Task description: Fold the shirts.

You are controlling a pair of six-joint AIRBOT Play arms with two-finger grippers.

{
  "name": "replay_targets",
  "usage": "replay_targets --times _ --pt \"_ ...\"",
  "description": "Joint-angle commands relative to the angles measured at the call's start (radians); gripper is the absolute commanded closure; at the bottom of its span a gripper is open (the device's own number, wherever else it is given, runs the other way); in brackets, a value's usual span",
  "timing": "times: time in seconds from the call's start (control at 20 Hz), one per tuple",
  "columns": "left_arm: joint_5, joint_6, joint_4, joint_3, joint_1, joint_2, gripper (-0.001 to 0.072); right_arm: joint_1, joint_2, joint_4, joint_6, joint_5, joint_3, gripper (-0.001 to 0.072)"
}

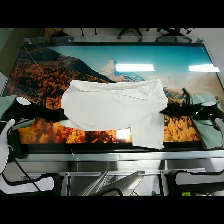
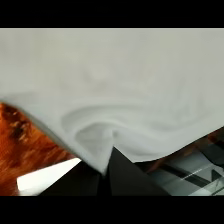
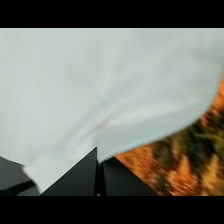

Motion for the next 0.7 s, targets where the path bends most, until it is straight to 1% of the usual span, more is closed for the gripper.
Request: replay_targets --times 0.0,0.05,0.1,0.2,0.25,0.35,0.45,0.5,0.6,0.65 --pt "-0.116 0.011 -0.093 0.154 0.026 0.184 0.0695 -0.002 0.210 0.131 -0.012 0.071 0.168 0.0691" --pt "-0.130 0.048 -0.179 0.214 0.046 0.256 0.0695 -0.007 0.290 0.166 -0.022 0.045 0.233 0.0691" --pt "-0.117 0.072 -0.282 0.280 0.074 0.336 0.0695 -0.007 0.368 0.183 -0.026 0.010 0.301 0.0691" --pt "-0.042 0.105 -0.464 0.406 0.133 0.486 0.0695 -0.005 0.523 0.182 -0.026 -0.091 0.430 0.0691" --pt "0.002 0.113 -0.504 0.470 0.166 0.554 0.0695 -0.005 0.583 0.181 -0.026 -0.146 0.475 0.0691" --pt "0.053 0.113 -0.505 0.581 0.227 0.663 0.0695 -0.005 0.679 0.154 -0.037 -0.238 0.547 0.0690" --pt "0.071 0.112 -0.480 0.662 0.293 0.742 0.0695 -0.005 0.726 0.135 -0.048 -0.279 0.602 0.0691" --pt "0.079 0.103 -0.456 0.697 0.304 0.763 0.0695 -0.005 0.731 0.127 -0.048 -0.285 0.625 0.0690" --pt "0.092 0.065 -0.352 0.770 0.271 0.767 0.0695 -0.005 0.719 0.095 -0.048 -0.293 0.679 0.0691" --pt "0.085 0.030 -0.254 0.812 0.232 0.748 0.0695 -0.006 0.705 0.072 -0.048 -0.298 0.698 0.0690"
